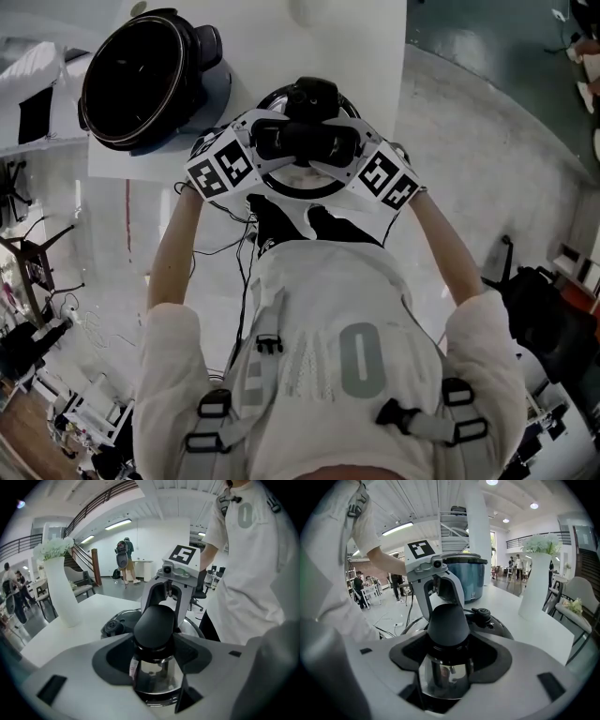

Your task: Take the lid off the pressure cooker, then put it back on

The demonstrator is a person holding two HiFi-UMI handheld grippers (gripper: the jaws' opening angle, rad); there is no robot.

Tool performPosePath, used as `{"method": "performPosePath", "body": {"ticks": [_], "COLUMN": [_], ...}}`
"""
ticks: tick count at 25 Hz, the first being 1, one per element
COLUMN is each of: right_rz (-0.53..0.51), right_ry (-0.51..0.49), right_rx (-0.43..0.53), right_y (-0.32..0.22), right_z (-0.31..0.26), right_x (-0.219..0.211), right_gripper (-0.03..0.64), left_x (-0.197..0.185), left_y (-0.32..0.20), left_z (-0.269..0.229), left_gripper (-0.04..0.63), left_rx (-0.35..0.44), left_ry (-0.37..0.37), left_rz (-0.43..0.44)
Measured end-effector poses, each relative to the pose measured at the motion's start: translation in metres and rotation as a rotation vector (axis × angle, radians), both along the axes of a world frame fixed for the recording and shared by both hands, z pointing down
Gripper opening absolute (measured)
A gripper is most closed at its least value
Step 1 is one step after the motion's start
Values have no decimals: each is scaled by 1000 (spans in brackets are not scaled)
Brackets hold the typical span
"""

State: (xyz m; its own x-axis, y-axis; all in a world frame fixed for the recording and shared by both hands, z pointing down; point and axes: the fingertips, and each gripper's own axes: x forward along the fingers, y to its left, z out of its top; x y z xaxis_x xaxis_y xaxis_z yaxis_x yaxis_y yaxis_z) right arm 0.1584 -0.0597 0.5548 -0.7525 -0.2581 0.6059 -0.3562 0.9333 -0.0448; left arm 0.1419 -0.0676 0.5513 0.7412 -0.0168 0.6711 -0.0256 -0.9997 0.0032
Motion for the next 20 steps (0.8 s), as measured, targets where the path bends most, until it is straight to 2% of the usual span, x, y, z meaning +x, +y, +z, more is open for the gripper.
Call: {"method": "performPosePath", "body": {"ticks": [4, 11, 17, 20], "right_rz": [-14, -35, -59, -55], "right_ry": [20, -24, -72, -112], "right_rx": [-12, 103, 194, 235], "right_y": [9, 8, -18, -14], "right_z": [-25, -111, -204, -233], "right_x": [2, -5, -45, -48], "right_gripper": [275, 275, 276, 275], "left_x": [3, -4, -39, -42], "left_y": [9, 9, -14, -11], "left_z": [-27, -109, -206, -237], "left_gripper": [255, 253, 253, 253], "left_rx": [53, 141, 245, 293], "left_ry": [-18, 5, 14, 25], "left_rz": [15, -11, -14, -5]}}
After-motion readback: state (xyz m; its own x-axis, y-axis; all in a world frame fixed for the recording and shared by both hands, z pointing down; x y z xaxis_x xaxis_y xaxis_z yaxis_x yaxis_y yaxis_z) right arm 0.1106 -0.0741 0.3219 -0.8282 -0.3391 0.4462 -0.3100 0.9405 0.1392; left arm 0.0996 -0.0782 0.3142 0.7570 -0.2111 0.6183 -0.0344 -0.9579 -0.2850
